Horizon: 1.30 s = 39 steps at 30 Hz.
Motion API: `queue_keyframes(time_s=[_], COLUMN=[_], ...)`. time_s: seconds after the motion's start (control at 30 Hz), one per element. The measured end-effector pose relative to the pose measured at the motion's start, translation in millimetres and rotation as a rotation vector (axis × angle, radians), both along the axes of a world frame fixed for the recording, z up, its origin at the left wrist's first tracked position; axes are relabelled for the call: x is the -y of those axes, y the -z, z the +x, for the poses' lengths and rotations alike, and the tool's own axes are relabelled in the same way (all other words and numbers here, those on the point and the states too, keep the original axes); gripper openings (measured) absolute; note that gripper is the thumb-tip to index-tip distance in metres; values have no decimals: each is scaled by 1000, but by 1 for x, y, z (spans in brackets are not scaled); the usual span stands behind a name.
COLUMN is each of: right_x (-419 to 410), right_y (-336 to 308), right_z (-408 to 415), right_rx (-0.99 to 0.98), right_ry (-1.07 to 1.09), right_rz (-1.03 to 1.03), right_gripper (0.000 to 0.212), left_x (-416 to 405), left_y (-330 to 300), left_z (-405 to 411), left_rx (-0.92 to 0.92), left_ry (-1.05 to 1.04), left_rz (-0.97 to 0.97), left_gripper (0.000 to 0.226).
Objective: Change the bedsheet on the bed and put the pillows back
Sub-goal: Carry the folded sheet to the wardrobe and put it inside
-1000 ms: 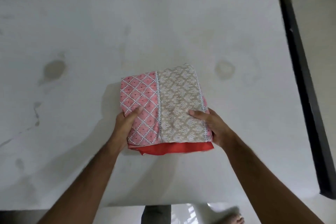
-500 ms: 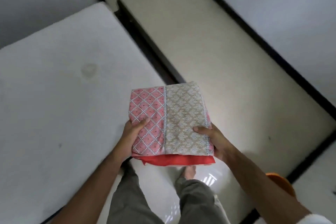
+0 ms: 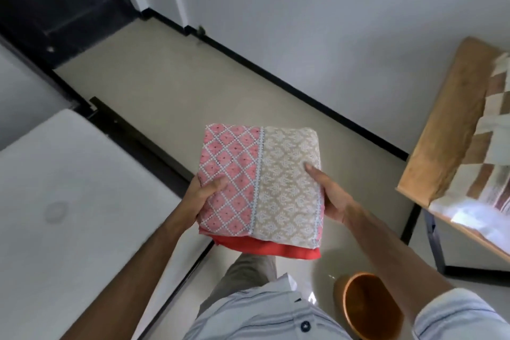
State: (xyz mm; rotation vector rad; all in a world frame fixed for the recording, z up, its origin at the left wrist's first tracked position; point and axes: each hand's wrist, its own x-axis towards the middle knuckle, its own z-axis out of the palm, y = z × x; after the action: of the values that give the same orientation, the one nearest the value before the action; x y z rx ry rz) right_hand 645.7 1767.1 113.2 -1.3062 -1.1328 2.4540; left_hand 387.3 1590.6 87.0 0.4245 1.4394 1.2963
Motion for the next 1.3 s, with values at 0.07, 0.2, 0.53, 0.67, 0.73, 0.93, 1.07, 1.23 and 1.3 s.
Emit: queue_keyframes(time_s=[0.07,0.2,0.53,0.67,0.73,0.93,1.07,1.23,1.3], right_x=[-38,-128,-316,-372,-398,-471,-498,-490,-476], right_y=[2,-4,-33,-32,-30,-33,-48,-49,-42], right_z=[-17,-65,-223,-311,-358,-531,-655,-804,-862], right_rx=[42,133,61,30,-4,-53,-74,-91,-89], right_ry=[38,119,70,-55,-135,-419,-598,-809,-884], right_rz=[66,163,183,175,184,198,265,303,320], right_gripper=[58,59,50,48,48,46,46,53,51], left_x=[-40,-135,-303,-334,-344,-376,-390,-377,-361], left_y=[2,4,-26,-26,-26,-40,-49,-44,-35], left_z=[-8,-38,-170,-235,-269,-377,-448,-532,-570], left_rx=[26,72,85,232,320,309,172,134,125], left_ry=[-35,-79,-261,-353,-411,-636,-844,-1072,-1134], left_rz=[0,5,52,3,-13,6,-84,-82,-76], left_gripper=[31,81,39,51,59,56,46,40,46])
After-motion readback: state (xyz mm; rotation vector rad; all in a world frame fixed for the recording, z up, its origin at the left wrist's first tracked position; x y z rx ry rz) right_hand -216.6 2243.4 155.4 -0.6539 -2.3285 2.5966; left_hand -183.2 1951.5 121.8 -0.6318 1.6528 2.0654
